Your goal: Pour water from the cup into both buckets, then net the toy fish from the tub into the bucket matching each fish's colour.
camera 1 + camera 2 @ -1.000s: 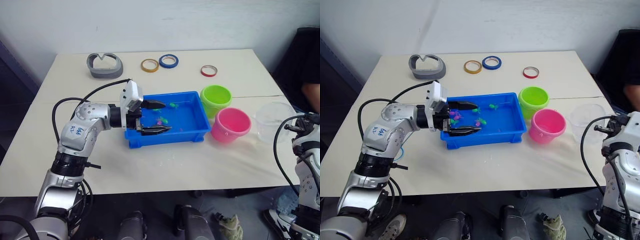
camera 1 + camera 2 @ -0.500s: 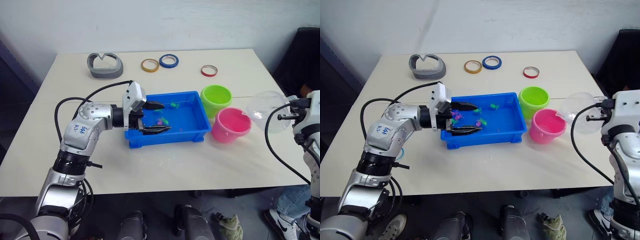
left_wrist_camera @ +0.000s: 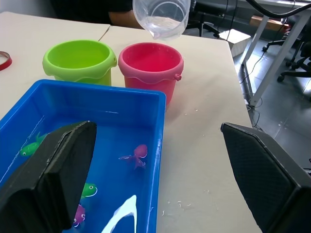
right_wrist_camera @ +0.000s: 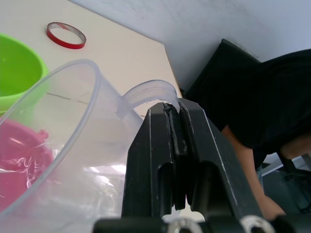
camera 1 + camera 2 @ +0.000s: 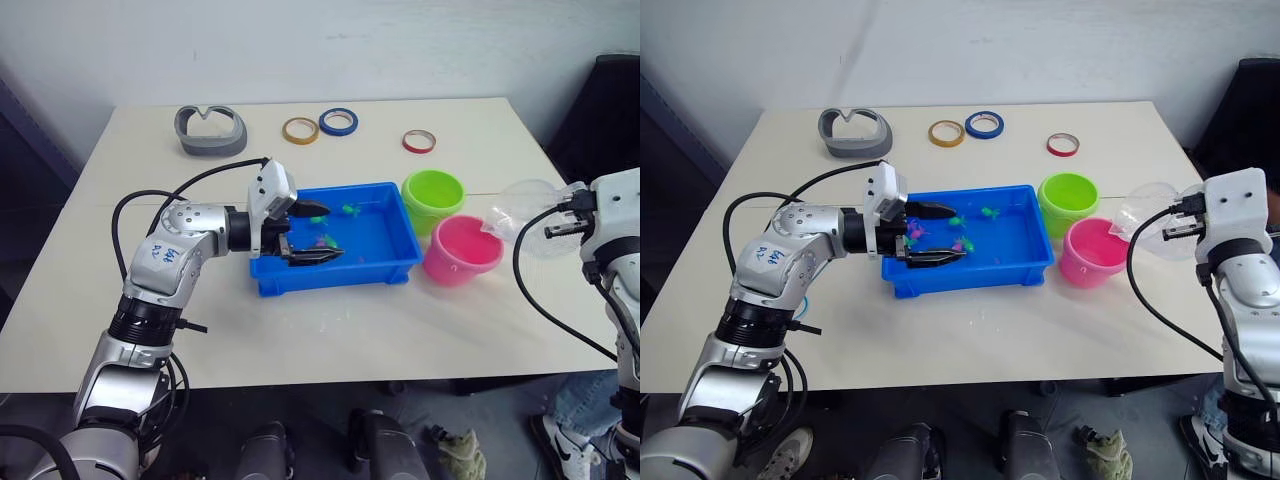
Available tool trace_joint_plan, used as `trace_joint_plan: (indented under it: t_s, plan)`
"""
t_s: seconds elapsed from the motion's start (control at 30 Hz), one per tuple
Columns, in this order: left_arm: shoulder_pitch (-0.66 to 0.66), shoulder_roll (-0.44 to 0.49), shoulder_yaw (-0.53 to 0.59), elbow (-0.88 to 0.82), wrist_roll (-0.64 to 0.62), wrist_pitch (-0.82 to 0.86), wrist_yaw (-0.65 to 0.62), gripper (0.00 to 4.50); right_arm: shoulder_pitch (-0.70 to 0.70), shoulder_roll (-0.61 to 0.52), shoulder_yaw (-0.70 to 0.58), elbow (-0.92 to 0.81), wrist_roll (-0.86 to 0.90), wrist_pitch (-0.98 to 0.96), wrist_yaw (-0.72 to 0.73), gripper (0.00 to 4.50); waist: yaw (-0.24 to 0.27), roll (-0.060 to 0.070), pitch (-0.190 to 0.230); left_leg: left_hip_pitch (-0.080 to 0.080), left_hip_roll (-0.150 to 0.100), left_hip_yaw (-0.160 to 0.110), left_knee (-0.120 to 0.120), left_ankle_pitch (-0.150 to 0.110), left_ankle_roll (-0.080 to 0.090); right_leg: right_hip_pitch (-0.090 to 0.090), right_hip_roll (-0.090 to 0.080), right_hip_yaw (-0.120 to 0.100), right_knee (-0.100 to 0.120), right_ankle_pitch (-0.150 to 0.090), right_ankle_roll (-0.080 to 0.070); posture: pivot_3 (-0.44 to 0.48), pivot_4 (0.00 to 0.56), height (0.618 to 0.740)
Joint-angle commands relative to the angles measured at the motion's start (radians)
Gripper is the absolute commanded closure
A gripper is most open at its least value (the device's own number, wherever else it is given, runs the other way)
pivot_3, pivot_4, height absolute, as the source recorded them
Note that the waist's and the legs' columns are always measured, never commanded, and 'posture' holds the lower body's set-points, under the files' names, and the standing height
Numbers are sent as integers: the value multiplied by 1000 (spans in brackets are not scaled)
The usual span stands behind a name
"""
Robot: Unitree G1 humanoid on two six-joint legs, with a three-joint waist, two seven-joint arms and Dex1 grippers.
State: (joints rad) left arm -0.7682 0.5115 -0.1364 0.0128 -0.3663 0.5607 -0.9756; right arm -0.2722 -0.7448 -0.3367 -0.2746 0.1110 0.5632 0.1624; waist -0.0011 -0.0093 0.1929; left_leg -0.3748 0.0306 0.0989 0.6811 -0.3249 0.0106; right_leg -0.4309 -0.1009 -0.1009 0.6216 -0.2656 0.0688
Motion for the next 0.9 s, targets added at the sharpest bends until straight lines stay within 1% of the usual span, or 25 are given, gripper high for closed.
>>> trace_joint_plan:
  t_s: [0.03,0.5,0.9]
  plan:
    - [-12,-1,7,-24,0,-8,-2,0,-31,-39,-4,-51,-52,-50,10,4470,0,0,0,0,0,0,0,0,0,0,0,0,0,0,0,0,150,713]
    - [-3,-3,9,-23,13,-19,4,0,-34,-83,50,-14,-192,-141,68,4470,1,0,0,0,0,0,0,0,0,0,0,-1,0,0,0,0,150,713]
    - [4,3,11,-24,16,-26,-3,0,-34,-89,81,31,-277,-224,90,4470,1,0,0,0,0,0,0,1,0,0,0,-1,0,0,0,0,150,713]
